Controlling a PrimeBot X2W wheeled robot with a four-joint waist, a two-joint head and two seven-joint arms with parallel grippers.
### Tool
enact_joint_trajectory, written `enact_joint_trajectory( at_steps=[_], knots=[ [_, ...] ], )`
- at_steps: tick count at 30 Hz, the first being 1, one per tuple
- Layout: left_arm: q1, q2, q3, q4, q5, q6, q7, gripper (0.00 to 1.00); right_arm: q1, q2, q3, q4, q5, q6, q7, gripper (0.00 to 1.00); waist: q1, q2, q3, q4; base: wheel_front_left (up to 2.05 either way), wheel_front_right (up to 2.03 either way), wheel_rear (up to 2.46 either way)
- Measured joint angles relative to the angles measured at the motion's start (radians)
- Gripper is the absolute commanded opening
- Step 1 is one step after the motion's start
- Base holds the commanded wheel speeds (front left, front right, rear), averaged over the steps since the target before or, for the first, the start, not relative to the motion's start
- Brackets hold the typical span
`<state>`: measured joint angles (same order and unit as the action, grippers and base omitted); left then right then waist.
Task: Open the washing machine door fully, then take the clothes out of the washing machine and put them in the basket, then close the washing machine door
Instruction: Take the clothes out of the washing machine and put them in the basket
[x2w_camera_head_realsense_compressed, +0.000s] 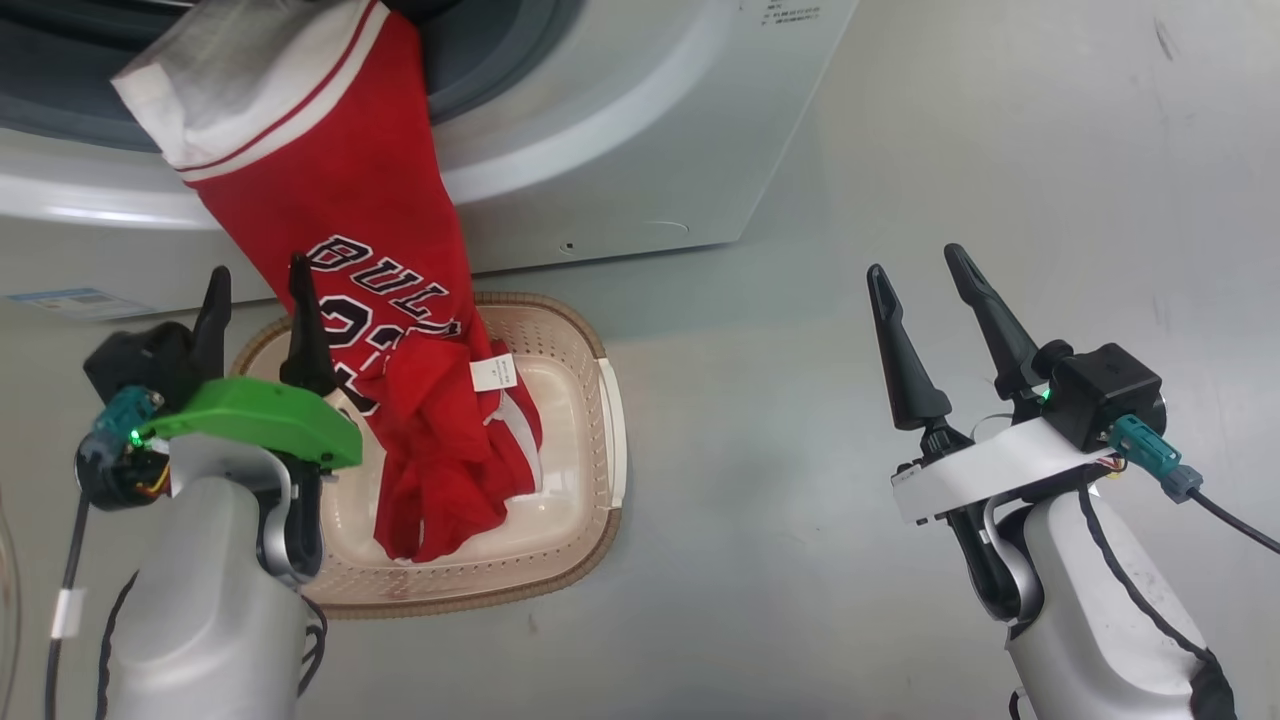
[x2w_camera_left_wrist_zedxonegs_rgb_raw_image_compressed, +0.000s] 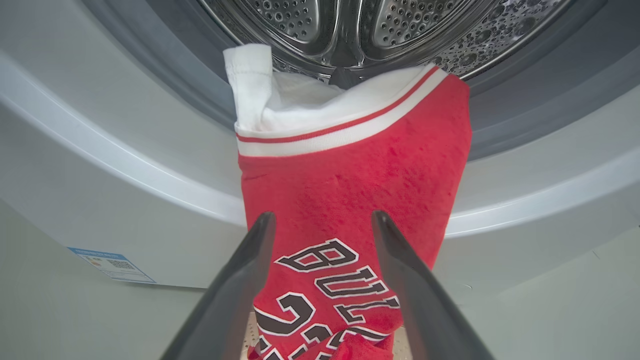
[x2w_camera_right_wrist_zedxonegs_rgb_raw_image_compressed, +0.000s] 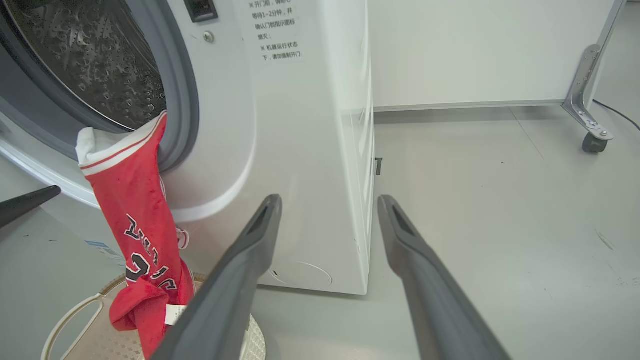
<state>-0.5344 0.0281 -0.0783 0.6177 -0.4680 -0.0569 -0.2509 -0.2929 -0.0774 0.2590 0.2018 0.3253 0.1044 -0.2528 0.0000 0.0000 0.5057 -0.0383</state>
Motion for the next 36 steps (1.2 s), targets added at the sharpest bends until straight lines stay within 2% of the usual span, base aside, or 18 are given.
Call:
enact_joint_trajectory(
  at_steps=[8, 18, 27, 36],
  knots=[
    [0.086, 0.0, -0.022, -0.076, 0.063, 0.0, 0.0, 1.0, 0.023, 0.0, -0.001, 0.022, 0.0, 0.0, 0.0, 1.0, 0.0, 0.0, -0.047, 0.019, 0.0, 0.0, 0.0],
    [0.213, 0.0, -0.067, -0.173, 0.136, 0.022, 0.0, 1.0, 0.078, 0.0, -0.021, 0.053, -0.005, -0.003, 0.0, 1.0, 0.0, 0.0, -0.121, 0.029, 0.0, 0.0, 0.0],
    [0.315, 0.001, -0.084, -0.236, 0.153, 0.043, 0.0, 1.0, 0.123, 0.002, -0.039, 0.057, -0.005, -0.019, 0.0, 1.0, 0.0, 0.0, -0.18, 0.028, 0.0, 0.0, 0.0],
    [0.375, 0.002, -0.093, -0.299, 0.153, 0.067, 0.0, 1.0, 0.149, 0.008, -0.04, 0.053, -0.01, -0.021, 0.0, 1.0, 0.0, 0.0, -0.214, 0.025, 0.0, 0.0, 0.0]
  ],
)
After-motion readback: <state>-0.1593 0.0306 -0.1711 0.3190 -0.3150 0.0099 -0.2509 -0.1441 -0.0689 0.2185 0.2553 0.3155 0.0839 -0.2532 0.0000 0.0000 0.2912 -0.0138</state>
